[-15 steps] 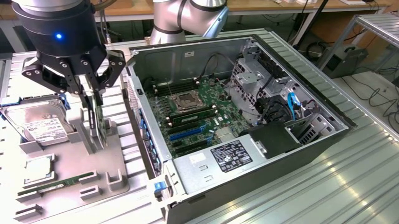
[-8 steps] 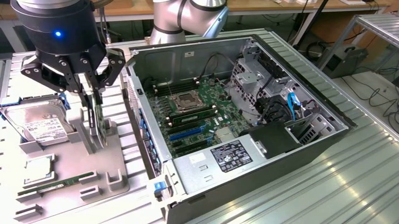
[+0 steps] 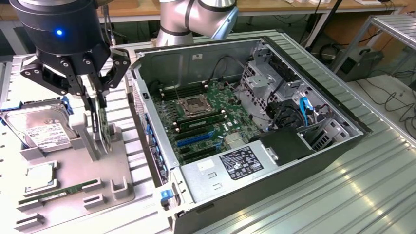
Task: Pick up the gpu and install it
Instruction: 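Pick up the gpu and move the gpu toward the slot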
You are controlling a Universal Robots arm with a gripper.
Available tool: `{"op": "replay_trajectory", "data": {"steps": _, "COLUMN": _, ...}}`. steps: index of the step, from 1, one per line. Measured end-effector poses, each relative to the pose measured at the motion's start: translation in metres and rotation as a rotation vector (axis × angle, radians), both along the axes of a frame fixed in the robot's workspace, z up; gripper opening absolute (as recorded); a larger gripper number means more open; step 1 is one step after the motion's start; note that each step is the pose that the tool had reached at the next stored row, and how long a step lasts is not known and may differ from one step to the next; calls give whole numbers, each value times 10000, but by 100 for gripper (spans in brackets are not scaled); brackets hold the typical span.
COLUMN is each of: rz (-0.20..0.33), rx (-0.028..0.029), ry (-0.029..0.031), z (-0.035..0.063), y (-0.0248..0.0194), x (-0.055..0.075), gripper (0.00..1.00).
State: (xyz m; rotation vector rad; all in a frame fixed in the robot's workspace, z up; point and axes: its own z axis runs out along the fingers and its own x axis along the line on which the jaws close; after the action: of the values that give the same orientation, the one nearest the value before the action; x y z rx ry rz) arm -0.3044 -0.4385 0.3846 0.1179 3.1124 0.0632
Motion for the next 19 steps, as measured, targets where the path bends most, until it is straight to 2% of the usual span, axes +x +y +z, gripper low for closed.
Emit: {"op": "replay_trajectory", "data": {"steps": 19, "rz": 0, "rx": 0, "ry": 0, "z": 68, "y": 0, "x": 0, "gripper": 27}}
